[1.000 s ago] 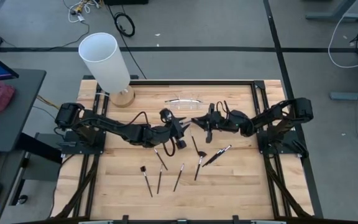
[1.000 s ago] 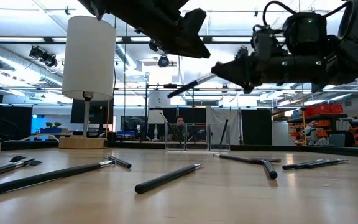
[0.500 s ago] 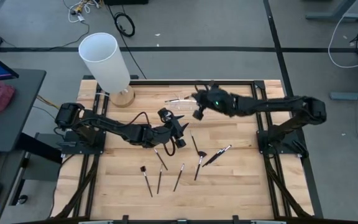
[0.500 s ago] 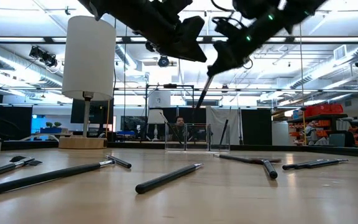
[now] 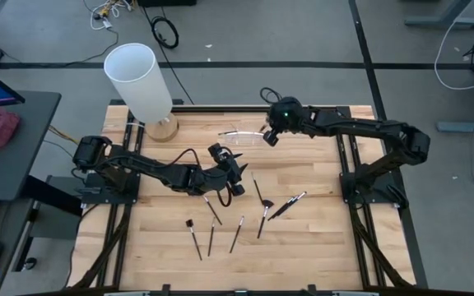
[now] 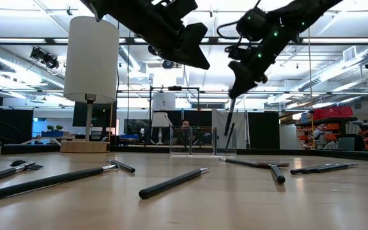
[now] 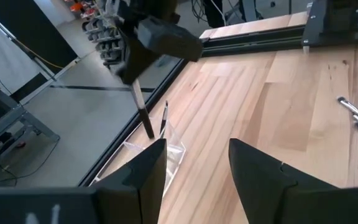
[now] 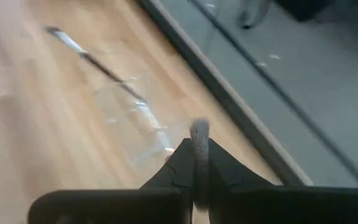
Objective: Pick & Place Makeup Supplies
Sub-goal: Put the makeup brush into the transparent organizer
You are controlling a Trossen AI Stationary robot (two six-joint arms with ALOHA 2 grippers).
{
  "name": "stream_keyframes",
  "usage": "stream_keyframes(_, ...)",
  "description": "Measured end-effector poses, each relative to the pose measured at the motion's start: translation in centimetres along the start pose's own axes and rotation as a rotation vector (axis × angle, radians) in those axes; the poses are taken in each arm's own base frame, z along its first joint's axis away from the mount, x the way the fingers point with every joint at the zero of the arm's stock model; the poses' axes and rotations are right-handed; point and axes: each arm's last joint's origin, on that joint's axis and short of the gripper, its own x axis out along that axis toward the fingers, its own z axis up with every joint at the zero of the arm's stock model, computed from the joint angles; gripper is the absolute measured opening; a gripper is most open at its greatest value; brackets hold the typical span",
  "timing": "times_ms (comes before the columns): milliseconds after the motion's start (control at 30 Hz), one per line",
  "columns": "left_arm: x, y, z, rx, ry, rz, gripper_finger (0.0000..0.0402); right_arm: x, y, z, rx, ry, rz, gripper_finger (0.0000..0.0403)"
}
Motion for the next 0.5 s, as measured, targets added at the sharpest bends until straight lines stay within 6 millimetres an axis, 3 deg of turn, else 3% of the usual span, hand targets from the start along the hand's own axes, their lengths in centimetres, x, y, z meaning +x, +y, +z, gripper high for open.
stream_keyframes(167,-0.1,-0.3,-0.3,-0.039,0.019,-0.082,0.0177,0.9,-0.4,-1.5,0.015,0.009,0.017,0.0014)
stream_keyframes(300,-0.3,-0.7,-1.5,-0.061,0.135,-0.192,0.0177,1.4,-0.5,-2.9,0.007,0.038,0.016,0.0018)
stream_keyframes(500,-1.6,-0.8,-4.3,-0.122,0.401,-0.183,0.0177,1.7,-0.5,-2.9,0.011,-0.01,0.014,0.0067)
